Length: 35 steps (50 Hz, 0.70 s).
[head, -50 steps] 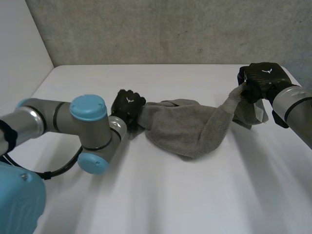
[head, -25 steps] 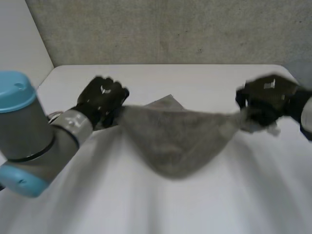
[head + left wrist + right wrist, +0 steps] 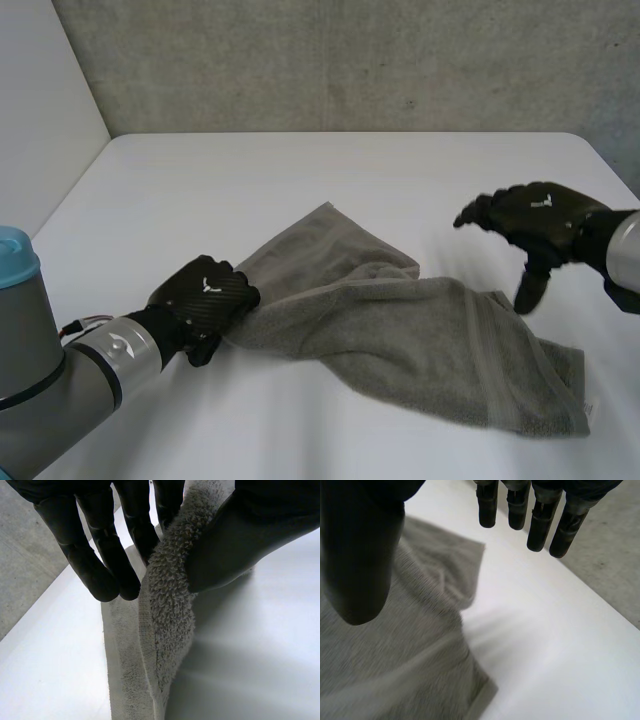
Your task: Fold the towel.
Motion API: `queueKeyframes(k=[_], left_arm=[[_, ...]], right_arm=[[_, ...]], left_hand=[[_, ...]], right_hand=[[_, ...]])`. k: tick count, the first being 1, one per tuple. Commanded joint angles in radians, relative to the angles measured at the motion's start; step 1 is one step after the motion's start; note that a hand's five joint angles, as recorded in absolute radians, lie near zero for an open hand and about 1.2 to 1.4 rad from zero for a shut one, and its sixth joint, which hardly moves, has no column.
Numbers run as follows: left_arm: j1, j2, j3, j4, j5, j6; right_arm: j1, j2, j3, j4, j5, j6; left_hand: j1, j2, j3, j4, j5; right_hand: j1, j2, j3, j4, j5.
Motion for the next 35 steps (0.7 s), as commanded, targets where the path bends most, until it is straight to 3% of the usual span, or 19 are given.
queueKeyframes(k=[1, 6, 13, 15, 16, 18, 19, 20, 27, 32, 34, 35], left_arm=[[0.0, 0.007, 0.002, 0.002, -0.002, -0.004], [0.007, 0.021, 0.005, 0.004, -0.002, -0.005], [0.03, 0.039, 0.005, 0.013, -0.002, -0.005], [0.031, 0.044, 0.008, 0.025, -0.003, -0.007], [0.031, 0.044, 0.008, 0.025, -0.003, -0.007], [0.033, 0.044, 0.011, 0.037, -0.005, -0.007], [0.033, 0.044, 0.011, 0.037, -0.005, -0.007], [0.033, 0.042, 0.015, 0.045, -0.006, -0.007], [0.042, 0.027, 0.074, 0.117, -0.014, -0.005], [0.043, -0.042, 0.25, 0.229, -0.097, -0.022], [0.039, -0.088, 0.401, 0.31, -0.243, -0.127], [0.039, -0.088, 0.402, 0.31, -0.244, -0.128]], right_arm=[[0.09, 0.177, -0.077, -0.104, 0.045, 0.135], [0.139, 0.301, -0.12, -0.118, 0.146, 0.138], [0.172, 0.412, -0.171, -0.171, 0.178, 0.141], [0.185, 0.449, -0.199, -0.176, 0.183, 0.142], [0.185, 0.449, -0.199, -0.176, 0.183, 0.142], [0.196, 0.461, -0.22, -0.176, 0.185, 0.145], [0.196, 0.461, -0.22, -0.176, 0.185, 0.145], [0.204, 0.46, -0.229, -0.176, 0.183, 0.147], [0.218, 0.4, -0.309, -0.222, 0.183, 0.17], [0.213, 0.269, -0.355, -0.406, 0.183, 0.247], [0.215, 0.187, -0.314, -0.672, 0.195, 0.303], [0.215, 0.187, -0.314, -0.673, 0.195, 0.303]], left_hand=[[-0.053, -0.111, -0.149, -0.122, -0.262], [-0.053, -0.111, -0.149, -0.122, -0.262], [-0.053, -0.111, -0.149, -0.122, -0.262], [-0.053, -0.111, -0.149, -0.122, -0.262], [-0.053, -0.111, -0.149, -0.122, -0.262], [-0.053, -0.111, -0.149, -0.122, -0.262], [-0.053, -0.111, -0.149, -0.122, -0.262], [-0.053, -0.111, -0.149, -0.122, -0.262], [-0.053, -0.111, -0.149, -0.122, -0.262], [-0.053, -0.111, -0.149, -0.122, -0.262], [-0.053, -0.111, -0.149, -0.122, -0.262], [-0.053, -0.111, -0.149, -0.122, -0.262]], right_hand=[[0.001, -0.012, -0.013, -0.021, -0.002], [0.019, 0.006, 0.005, -0.003, 0.016], [0.034, 0.021, 0.019, 0.012, 0.031], [0.296, 0.283, 0.282, 0.274, 0.293], [0.298, 0.285, 0.284, 0.276, 0.295], [0.87, 0.857, 0.856, 0.849, 0.868], [0.873, 0.86, 0.859, 0.852, 0.871], [1.123, 1.11, 1.109, 1.102, 1.121], [1.163, 1.15, 1.149, 1.141, 1.16], [1.163, 1.15, 1.149, 1.141, 1.16], [1.163, 1.15, 1.149, 1.141, 1.16], [1.163, 1.15, 1.149, 1.141, 1.16]])
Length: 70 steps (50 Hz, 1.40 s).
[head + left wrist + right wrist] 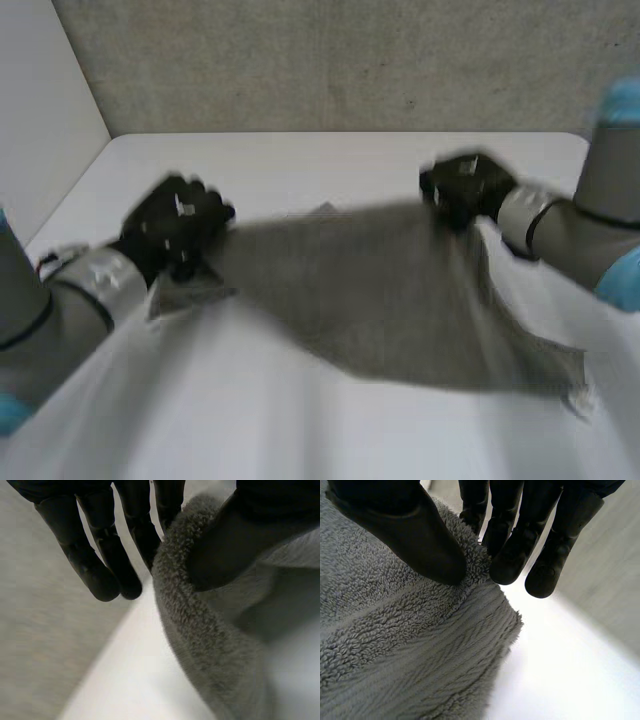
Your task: Fold the towel.
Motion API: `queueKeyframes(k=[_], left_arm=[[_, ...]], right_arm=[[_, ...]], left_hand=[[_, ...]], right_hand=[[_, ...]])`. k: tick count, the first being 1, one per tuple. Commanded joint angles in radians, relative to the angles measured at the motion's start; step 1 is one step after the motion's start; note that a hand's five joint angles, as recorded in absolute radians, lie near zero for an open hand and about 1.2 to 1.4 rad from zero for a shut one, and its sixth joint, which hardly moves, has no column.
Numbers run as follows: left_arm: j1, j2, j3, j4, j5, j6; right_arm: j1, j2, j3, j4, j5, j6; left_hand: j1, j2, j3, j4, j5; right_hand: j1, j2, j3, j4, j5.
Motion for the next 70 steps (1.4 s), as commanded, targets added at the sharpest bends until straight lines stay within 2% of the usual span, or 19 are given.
queueKeyframes(k=[1, 2, 3, 4, 5, 6, 7, 13, 15, 19, 21, 24, 29, 34, 46, 48, 53, 61, 70], left_arm=[[0.0, -0.092, 0.31, 0.181, -0.248, -0.201], [0.008, -0.094, 0.359, 0.218, -0.282, -0.296], [0.008, -0.094, 0.359, 0.218, -0.283, -0.297], [0.026, -0.091, 0.39, 0.25, -0.289, -0.385], [0.026, -0.091, 0.39, 0.251, -0.289, -0.386], [0.046, -0.088, 0.405, 0.269, -0.284, -0.462], [0.066, -0.088, 0.41, 0.269, -0.28, -0.507], [0.069, -0.092, 0.369, 0.215, -0.221, -0.499], [0.068, -0.107, 0.311, 0.192, -0.176, -0.469], [0.068, -0.137, 0.252, 0.185, -0.125, -0.392], [0.068, -0.155, 0.176, 0.165, -0.088, -0.279], [0.068, -0.161, 0.134, 0.154, -0.08, -0.217], [0.074, -0.163, -0.042, 0.131, -0.074, -0.004], [0.085, -0.146, -0.147, 0.131, -0.073, 0.08], [0.091, -0.085, -0.24, 0.133, -0.069, 0.09], [0.088, -0.086, -0.239, 0.136, -0.069, 0.088], [0.091, -0.092, -0.236, 0.14, -0.071, 0.087], [0.098, -0.101, -0.239, 0.142, -0.071, 0.085], [0.098, -0.108, -0.23, 0.143, -0.071, 0.083]], right_arm=[[-0.005, -0.199, 0.067, -0.508, 0.038, 0.116], [-0.006, -0.245, 0.116, -0.653, 0.08, 0.119], [-0.006, -0.246, 0.117, -0.654, 0.081, 0.119], [-0.015, -0.29, 0.156, -0.76, 0.116, 0.113], [-0.015, -0.29, 0.157, -0.761, 0.116, 0.113], [-0.015, -0.312, 0.167, -0.775, 0.136, 0.111], [-0.017, -0.304, 0.161, -0.73, 0.129, 0.11], [-0.011, -0.234, 0.126, -0.475, 0.02, 0.104], [-0.008, -0.2, 0.136, -0.351, -0.034, 0.078], [-0.005, -0.175, 0.161, -0.275, -0.043, 0.028], [-0.005, -0.165, 0.181, -0.245, -0.042, 0.001], [-0.003, -0.146, 0.232, -0.182, -0.045, -0.061], [-0.018, -0.106, 0.345, -0.129, -0.045, -0.162], [-0.02, -0.1, 0.429, -0.145, -0.045, -0.183], [-0.021, -0.1, 0.538, -0.2, -0.037, -0.222], [-0.021, -0.105, 0.56, -0.235, -0.019, -0.24], [-0.026, -0.1, 0.575, -0.28, 0.044, -0.312], [-0.066, -0.099, 0.611, -0.284, 0.081, -0.426], [-0.084, -0.099, 0.611, -0.286, 0.078, -0.432]], left_hand=[[-0.054, -0.111, -0.15, -0.122, -0.262], [-0.054, -0.111, -0.15, -0.122, -0.262], [-0.054, -0.111, -0.15, -0.122, -0.262], [-0.054, -0.111, -0.15, -0.122, -0.262], [-0.054, -0.111, -0.15, -0.122, -0.262], [-0.054, -0.111, -0.15, -0.122, -0.262], [-0.054, -0.111, -0.15, -0.122, -0.262], [-0.054, -0.111, -0.15, -0.122, -0.262], [-0.054, -0.111, -0.15, -0.122, -0.262], [-0.054, -0.111, -0.15, -0.122, -0.262], [-0.054, -0.111, -0.15, -0.122, -0.262], [-0.054, -0.111, -0.15, -0.122, -0.262], [-0.054, -0.111, -0.15, -0.122, -0.262], [-0.054, -0.111, -0.15, -0.122, -0.262], [-0.054, -0.111, -0.15, -0.122, -0.262], [-0.054, -0.111, -0.15, -0.122, -0.262], [-0.054, -0.111, -0.15, -0.122, -0.262], [-0.054, -0.111, -0.15, -0.122, -0.262], [-0.054, -0.111, -0.15, -0.122, -0.262]], right_hand=[[0.056, 0.081, 0.061, 0.054, 0.063], [0.056, 0.081, 0.061, 0.054, 0.063], [0.056, 0.081, 0.061, 0.054, 0.063], [0.056, 0.081, 0.061, 0.054, 0.063], [0.056, 0.081, 0.061, 0.054, 0.063], [0.056, 0.081, 0.061, 0.054, 0.063], [0.056, 0.081, 0.061, 0.054, 0.063], [0.056, 0.081, 0.061, 0.054, 0.063], [0.056, 0.081, 0.061, 0.054, 0.063], [0.056, 0.081, 0.061, 0.054, 0.063], [0.056, 0.081, 0.061, 0.054, 0.063], [0.056, 0.081, 0.061, 0.054, 0.063], [0.056, 0.081, 0.061, 0.054, 0.063], [0.056, 0.081, 0.061, 0.054, 0.063], [0.056, 0.081, 0.061, 0.054, 0.063], [-0.15, -0.125, -0.145, -0.152, -0.144], [-0.306, -0.281, -0.301, -0.308, -0.3], [-0.491, -0.466, -0.486, -0.494, -0.485], [-0.509, -0.484, -0.504, -0.512, -0.503]])
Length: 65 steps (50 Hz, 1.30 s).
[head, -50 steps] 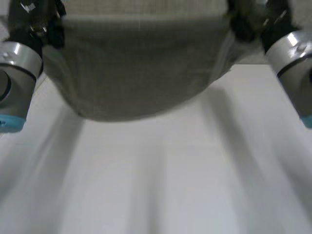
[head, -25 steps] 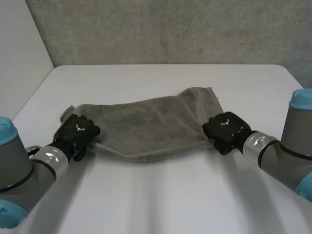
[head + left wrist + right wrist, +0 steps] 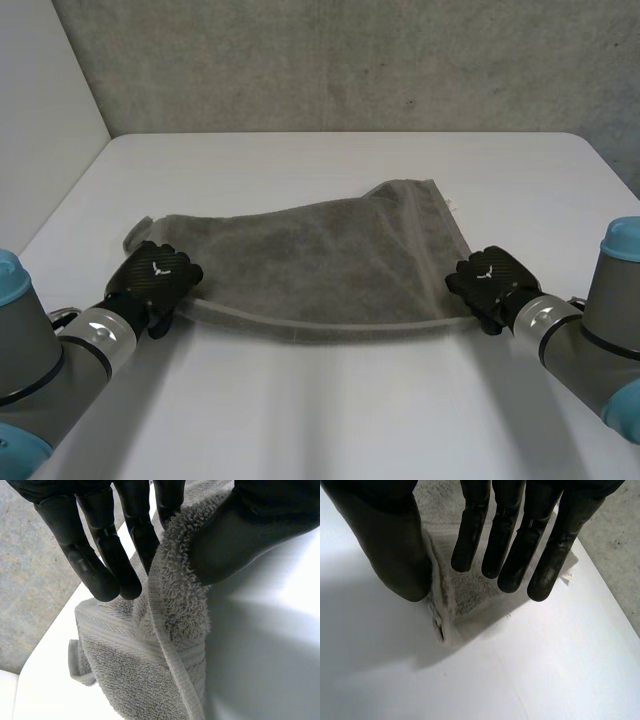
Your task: Fold the towel.
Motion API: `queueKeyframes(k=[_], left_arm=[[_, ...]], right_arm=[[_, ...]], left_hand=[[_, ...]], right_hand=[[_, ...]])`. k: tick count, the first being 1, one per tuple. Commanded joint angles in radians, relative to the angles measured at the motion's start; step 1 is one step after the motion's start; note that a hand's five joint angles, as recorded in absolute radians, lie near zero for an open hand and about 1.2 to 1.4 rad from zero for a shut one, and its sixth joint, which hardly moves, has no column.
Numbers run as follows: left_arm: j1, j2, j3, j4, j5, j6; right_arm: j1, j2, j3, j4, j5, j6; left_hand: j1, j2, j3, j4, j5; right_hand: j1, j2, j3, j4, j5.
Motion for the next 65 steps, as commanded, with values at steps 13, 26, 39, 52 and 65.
queueKeyframes(k=[13, 26, 39, 52, 65], left_arm=[[0.002, -0.008, 0.009, 0.002, -0.002, -0.004], [0.036, -0.065, 0.022, 0.053, -0.008, -0.004], [0.059, -0.065, 0.017, 0.048, -0.006, -0.002], [0.062, -0.016, 0.008, 0.028, 0.02, -0.03], [0.143, 0.233, 0.045, -0.099, 0.1, -0.158]], right_arm=[[-0.019, 0.032, -0.007, 0.004, -0.009, -0.003], [-0.152, -0.022, -0.033, 0.018, 0.004, 0.014], [-0.232, -0.07, -0.032, 0.044, -0.018, 0.02], [-0.228, -0.119, -0.021, 0.064, -0.024, 0.022], [-0.235, -0.333, -0.067, 0.185, -0.073, 0.063]], left_hand=[[-0.063, -0.116, -0.153, -0.122, -0.299], [-0.629, -0.682, -0.719, -0.688, -0.865], [-0.585, -0.638, -0.676, -0.645, -0.821], [-0.063, -0.116, -0.153, -0.122, -0.299], [-0.063, -0.116, -0.153, -0.122, -0.299]], right_hand=[[0.36, 0.336, 0.346, 0.345, 0.366], [0.541, 0.517, 0.527, 0.526, 0.547], [0.541, 0.517, 0.527, 0.526, 0.547], [0.541, 0.517, 0.527, 0.526, 0.547], [0.541, 0.517, 0.527, 0.526, 0.547]])
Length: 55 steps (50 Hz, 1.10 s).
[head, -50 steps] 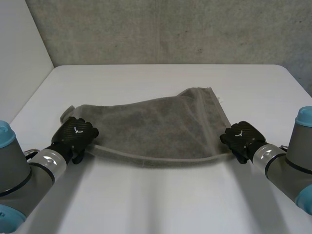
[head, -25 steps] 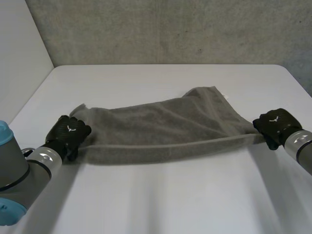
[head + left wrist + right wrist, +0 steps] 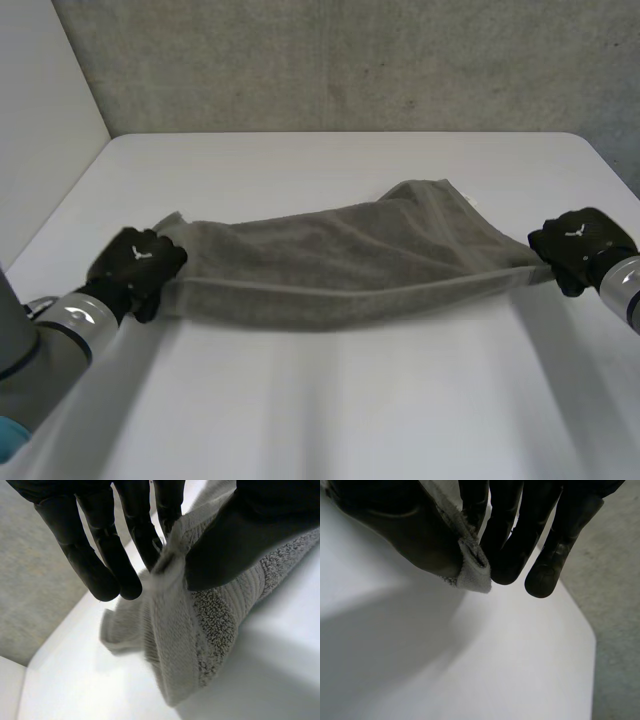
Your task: Fold the towel.
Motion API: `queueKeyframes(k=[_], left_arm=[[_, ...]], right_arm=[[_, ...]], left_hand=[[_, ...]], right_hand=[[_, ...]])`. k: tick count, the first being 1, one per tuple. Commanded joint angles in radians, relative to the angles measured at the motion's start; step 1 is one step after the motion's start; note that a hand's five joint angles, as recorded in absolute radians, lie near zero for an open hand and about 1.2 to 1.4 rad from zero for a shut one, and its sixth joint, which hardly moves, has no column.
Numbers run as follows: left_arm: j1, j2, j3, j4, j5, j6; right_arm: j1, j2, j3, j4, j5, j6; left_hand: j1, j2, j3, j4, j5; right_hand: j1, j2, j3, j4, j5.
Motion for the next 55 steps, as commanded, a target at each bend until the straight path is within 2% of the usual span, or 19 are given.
queueKeyframes(k=[1, 3, 4, 6, 8, 13, 18, 25, 31, 36, 40, 42, 43, 45, 46, 48, 49, 50, 55], left_arm=[[0.065, 0.186, 0.027, -0.078, 0.036, -0.071], [0.082, 0.28, 0.057, -0.111, 0.066, -0.154], [0.082, 0.281, 0.057, -0.111, 0.066, -0.155], [0.1, 0.357, 0.095, -0.137, 0.086, -0.237], [0.108, 0.385, 0.115, -0.149, 0.088, -0.268], [0.125, 0.414, 0.155, -0.183, 0.088, -0.291], [0.127, 0.382, 0.165, -0.194, 0.089, -0.29], [0.117, 0.181, 0.186, -0.2, 0.085, -0.261], [0.107, 0.072, 0.223, -0.197, 0.076, -0.224], [0.056, -0.072, 0.393, -0.21, 0.06, -0.193], [0.035, -0.12, 0.536, -0.22, 0.019, -0.202], [0.01, -0.13, 0.673, -0.198, -0.015, -0.25], [0.01, -0.13, 0.674, -0.198, -0.015, -0.25], [-0.004, -0.118, 0.764, -0.11, -0.027, -0.372], [-0.004, -0.118, 0.764, -0.109, -0.027, -0.373], [0.002, -0.08, 0.795, -0.059, -0.018, -0.522], [0.002, -0.08, 0.795, -0.059, -0.018, -0.523], [0.008, -0.048, 0.787, -0.063, -0.012, -0.575], [0.013, -0.002, 0.716, -0.106, 0.019, -0.598]], right_arm=[[-0.008, -0.18, -0.039, 0.093, -0.046, 0.041], [-0.024, -0.255, -0.077, 0.131, -0.092, 0.119], [-0.024, -0.255, -0.078, 0.131, -0.092, 0.119], [-0.036, -0.291, -0.097, 0.156, -0.118, 0.156], [-0.068, -0.355, -0.149, 0.22, -0.17, 0.202], [-0.105, -0.381, -0.235, 0.341, -0.221, 0.202], [-0.113, -0.34, -0.277, 0.429, -0.25, 0.179], [-0.073, -0.185, -0.327, 0.446, -0.219, 0.119], [-0.036, -0.076, -0.367, 0.446, -0.193, 0.116], [0.016, 0.054, -0.485, 0.441, -0.144, 0.116], [0.044, 0.09, -0.594, 0.409, -0.118, 0.136], [0.059, 0.093, -0.645, 0.343, -0.093, 0.156], [0.071, 0.088, -0.663, 0.228, -0.064, 0.188], [0.096, 0.038, -0.654, 0.008, 0.011, 0.267], [0.096, 0.038, -0.654, 0.007, 0.011, 0.268], [0.097, -0.057, -0.657, 0.036, 0.01, 0.323], [0.097, -0.057, -0.657, 0.036, 0.009, 0.323], [0.094, -0.068, -0.66, 0.077, -0.015, 0.335], [0.096, -0.044, -0.636, 0.198, -0.064, 0.334]], left_hand=[[-0.065, -0.119, -0.148, -0.127, -0.27], [-0.065, -0.119, -0.148, -0.127, -0.27], [-0.065, -0.119, -0.148, -0.127, -0.27], [-0.065, -0.119, -0.148, -0.127, -0.27], [-0.065, -0.119, -0.148, -0.127, -0.27], [-0.065, -0.119, -0.148, -0.127, -0.27], [-0.065, -0.119, -0.148, -0.127, -0.27], [-0.065, -0.119, -0.148, -0.127, -0.27], [-0.065, -0.119, -0.148, -0.127, -0.27], [-0.065, -0.119, -0.148, -0.127, -0.27], [-0.065, -0.119, -0.148, -0.127, -0.27], [-0.065, -0.119, -0.148, -0.127, -0.27], [-0.065, -0.119, -0.148, -0.127, -0.27], [-0.065, -0.119, -0.148, -0.127, -0.27], [-0.065, -0.119, -0.148, -0.127, -0.27], [-0.065, -0.119, -0.148, -0.127, -0.27], [-0.065, -0.119, -0.148, -0.127, -0.27], [-0.065, -0.119, -0.148, -0.127, -0.27], [-0.065, -0.119, -0.148, -0.127, -0.27]], right_hand=[[0.056, 0.065, 0.061, 0.052, 0.047], [0.056, 0.065, 0.061, 0.052, 0.047], [0.056, 0.065, 0.061, 0.052, 0.047], [0.056, 0.065, 0.061, 0.052, 0.047], [0.056, 0.065, 0.061, 0.052, 0.047], [0.056, 0.065, 0.061, 0.052, 0.047], [0.056, 0.065, 0.061, 0.052, 0.047], [0.056, 0.065, 0.061, 0.052, 0.047], [0.056, 0.065, 0.061, 0.052, 0.047], [0.056, 0.065, 0.061, 0.052, 0.047], [0.056, 0.065, 0.061, 0.052, 0.047], [0.056, 0.065, 0.061, 0.052, 0.047], [0.056, 0.065, 0.061, 0.052, 0.047], [0.056, 0.065, 0.061, 0.052, 0.047], [0.056, 0.065, 0.061, 0.052, 0.047], [0.056, 0.065, 0.061, 0.052, 0.047], [0.056, 0.065, 0.061, 0.052, 0.047], [0.056, 0.065, 0.061, 0.052, 0.047], [0.056, 0.065, 0.061, 0.052, 0.047]])
